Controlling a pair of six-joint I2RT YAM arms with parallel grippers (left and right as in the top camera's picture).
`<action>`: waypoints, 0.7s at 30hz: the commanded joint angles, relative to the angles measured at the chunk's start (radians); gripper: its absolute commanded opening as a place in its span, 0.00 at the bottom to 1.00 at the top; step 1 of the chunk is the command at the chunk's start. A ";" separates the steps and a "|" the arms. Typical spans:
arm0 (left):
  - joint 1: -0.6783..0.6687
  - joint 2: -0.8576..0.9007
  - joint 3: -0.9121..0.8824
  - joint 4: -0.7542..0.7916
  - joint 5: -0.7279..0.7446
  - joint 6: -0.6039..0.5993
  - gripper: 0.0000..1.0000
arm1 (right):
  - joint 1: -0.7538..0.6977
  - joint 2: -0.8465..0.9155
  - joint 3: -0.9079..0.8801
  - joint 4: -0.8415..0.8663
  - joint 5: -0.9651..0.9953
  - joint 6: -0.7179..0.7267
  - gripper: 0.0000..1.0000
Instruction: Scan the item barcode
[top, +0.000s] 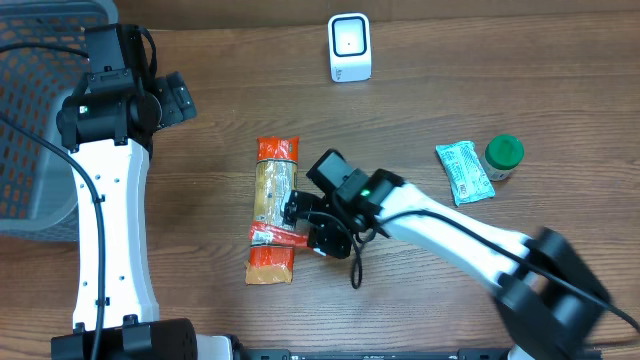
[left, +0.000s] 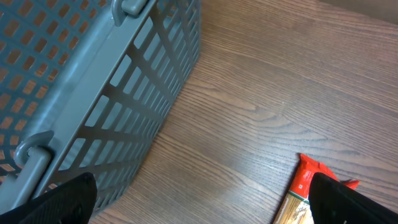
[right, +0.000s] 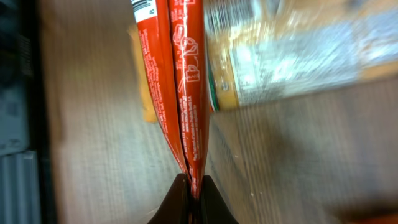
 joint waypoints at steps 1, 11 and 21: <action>-0.001 -0.014 0.018 0.001 -0.013 0.008 1.00 | -0.004 -0.103 0.030 -0.019 0.028 0.000 0.04; -0.001 -0.014 0.018 0.000 -0.013 0.008 1.00 | -0.024 -0.128 0.031 -0.068 0.350 0.161 0.03; -0.001 -0.014 0.018 0.001 -0.013 0.008 1.00 | -0.116 -0.128 0.233 -0.200 0.524 0.232 0.03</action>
